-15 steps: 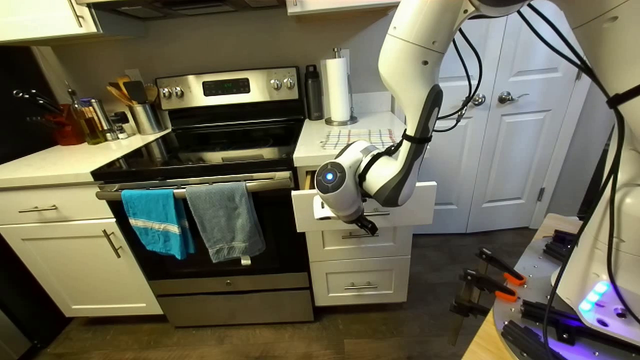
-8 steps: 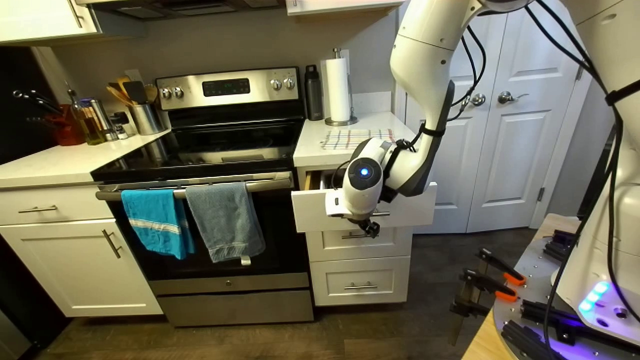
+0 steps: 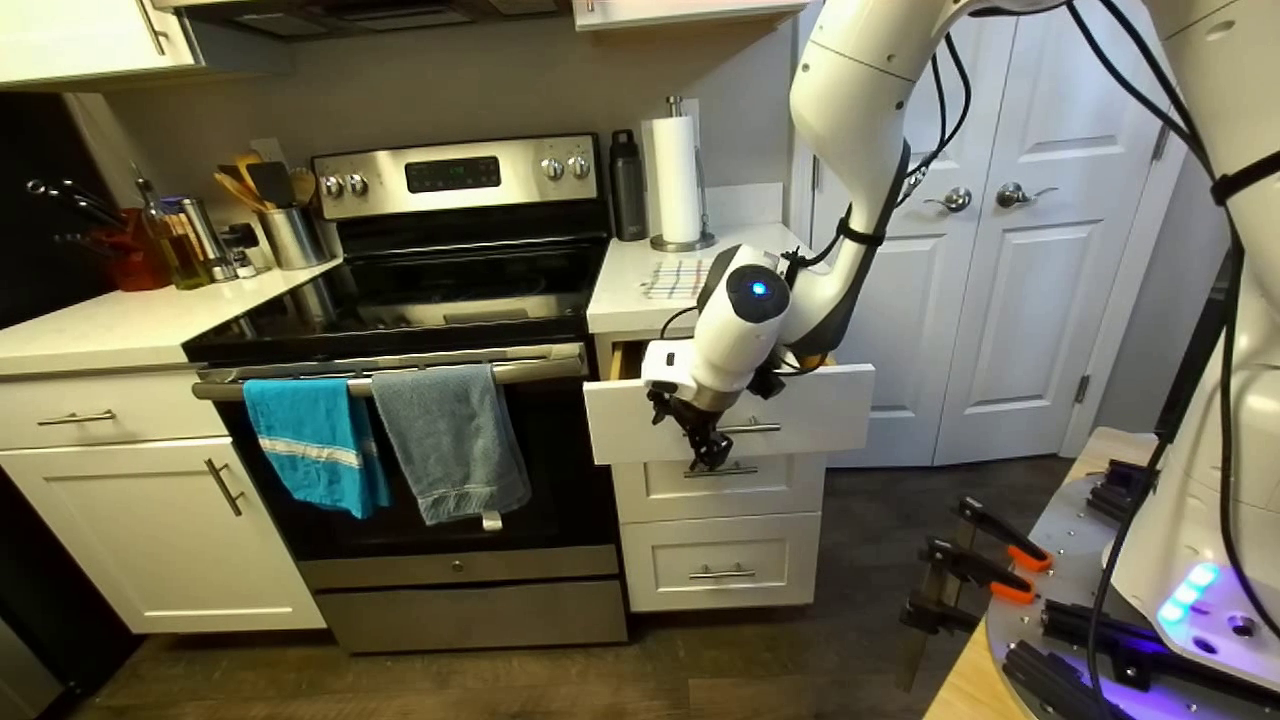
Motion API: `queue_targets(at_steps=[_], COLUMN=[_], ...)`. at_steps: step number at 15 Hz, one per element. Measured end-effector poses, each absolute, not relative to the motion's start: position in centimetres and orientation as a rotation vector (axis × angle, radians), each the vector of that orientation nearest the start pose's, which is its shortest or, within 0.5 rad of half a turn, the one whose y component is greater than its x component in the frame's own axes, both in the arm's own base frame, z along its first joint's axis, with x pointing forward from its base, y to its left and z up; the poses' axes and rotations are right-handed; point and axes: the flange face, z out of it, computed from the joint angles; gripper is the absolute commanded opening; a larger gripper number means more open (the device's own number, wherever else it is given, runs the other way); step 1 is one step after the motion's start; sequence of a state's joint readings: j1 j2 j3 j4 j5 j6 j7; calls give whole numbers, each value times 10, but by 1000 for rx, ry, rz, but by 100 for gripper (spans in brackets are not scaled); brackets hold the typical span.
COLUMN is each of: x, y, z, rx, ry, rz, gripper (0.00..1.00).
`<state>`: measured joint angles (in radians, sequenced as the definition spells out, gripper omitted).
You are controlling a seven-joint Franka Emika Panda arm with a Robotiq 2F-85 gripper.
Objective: Open the first top drawer
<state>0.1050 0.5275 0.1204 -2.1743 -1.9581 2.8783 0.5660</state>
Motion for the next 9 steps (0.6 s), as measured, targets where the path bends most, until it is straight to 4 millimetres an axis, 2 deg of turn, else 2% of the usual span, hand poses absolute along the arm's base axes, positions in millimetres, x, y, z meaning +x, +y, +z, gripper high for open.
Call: queue_targets(at_steps=[4, 9], x=[487, 493], y=[169, 149], z=[166, 204], rx=[-2577, -2624], ry=[-2285, -2067], rz=[-805, -893], gripper=[100, 100])
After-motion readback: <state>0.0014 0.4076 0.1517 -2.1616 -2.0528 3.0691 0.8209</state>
